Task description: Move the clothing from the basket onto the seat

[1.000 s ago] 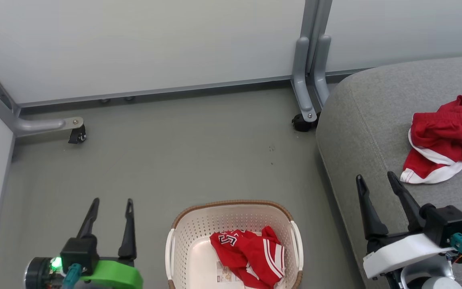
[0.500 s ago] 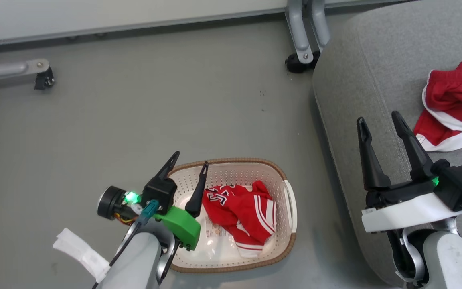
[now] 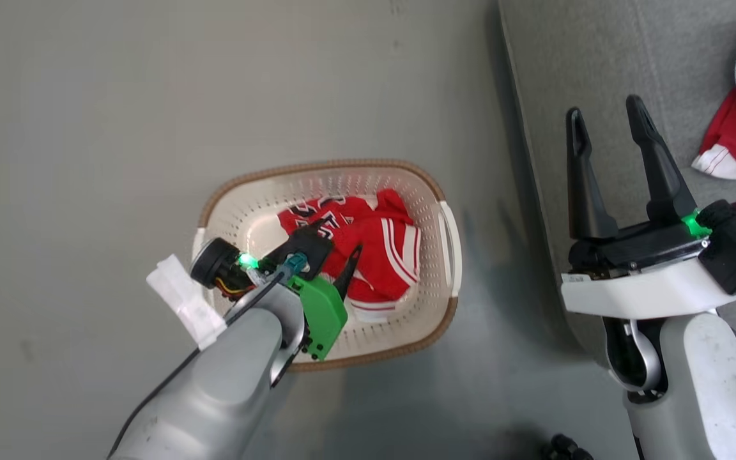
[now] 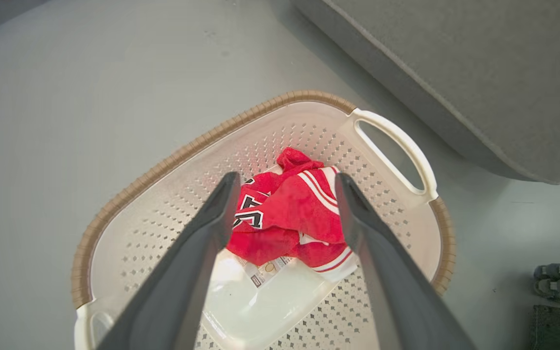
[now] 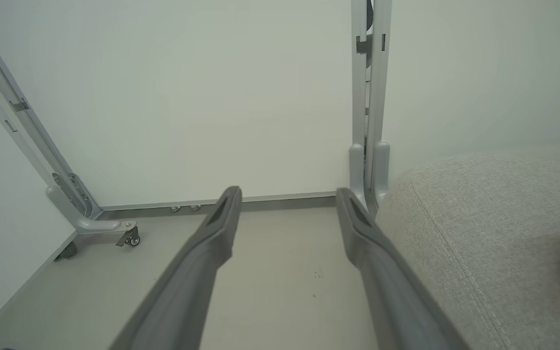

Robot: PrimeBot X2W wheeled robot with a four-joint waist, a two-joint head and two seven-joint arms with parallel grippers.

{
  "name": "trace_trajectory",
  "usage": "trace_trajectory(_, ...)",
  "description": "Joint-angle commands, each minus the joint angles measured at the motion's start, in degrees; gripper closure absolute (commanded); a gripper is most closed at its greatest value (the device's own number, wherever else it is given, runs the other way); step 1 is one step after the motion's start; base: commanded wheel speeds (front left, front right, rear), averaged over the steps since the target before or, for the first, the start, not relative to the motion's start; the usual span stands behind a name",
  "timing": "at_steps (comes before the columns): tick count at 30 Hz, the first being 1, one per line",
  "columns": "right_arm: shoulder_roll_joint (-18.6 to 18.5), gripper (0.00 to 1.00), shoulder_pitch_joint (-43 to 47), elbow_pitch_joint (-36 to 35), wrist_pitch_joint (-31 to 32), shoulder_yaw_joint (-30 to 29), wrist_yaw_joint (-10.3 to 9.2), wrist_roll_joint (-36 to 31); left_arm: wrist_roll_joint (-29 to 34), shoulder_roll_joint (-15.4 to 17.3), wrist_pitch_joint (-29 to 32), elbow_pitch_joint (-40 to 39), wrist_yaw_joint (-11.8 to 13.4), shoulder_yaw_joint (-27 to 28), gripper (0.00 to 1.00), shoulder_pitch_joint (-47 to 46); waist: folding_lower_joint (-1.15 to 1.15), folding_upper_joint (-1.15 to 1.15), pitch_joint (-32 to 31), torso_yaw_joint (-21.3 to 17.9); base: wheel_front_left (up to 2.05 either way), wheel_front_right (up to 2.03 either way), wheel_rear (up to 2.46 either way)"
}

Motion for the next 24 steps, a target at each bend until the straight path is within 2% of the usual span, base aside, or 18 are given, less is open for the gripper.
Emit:
trace_trajectory(1,0.2,0.0,-1.6,0.28,-0.74,0.4,0.0,0.63,-0.41,0.41,0.71,1.23,-0.07,-0.68,0.0,-2.34,-0.01,0.0,10.65,-4.23,0.0,0.0,0.0)
trace_trajectory(8,0.4,0.0,-4.71,1.84,-3.06,2.47,-0.01,2.17,0.52,0.47,2.71,10.11,-0.2,-4.3,0.0,-10.0,-0.01,0.0,18.94,-8.8,0.0,0.0,0.0)
trace_trajectory(16,0.45,0.0,-6.38,4.22,-4.25,4.32,0.0,5.85,5.01,3.39,1.2,17.12,-0.59,-8.63,0.0,-16.41,-0.01,0.0,23.17,-12.47,0.0,0.0,0.0)
trace_trajectory(24,0.44,0.0,-7.35,3.77,-4.25,5.15,0.0,8.37,9.92,5.81,1.81,20.22,1.8,-13.47,0.0,-21.2,-0.01,0.0,24.89,-13.66,0.0,0.0,0.0)
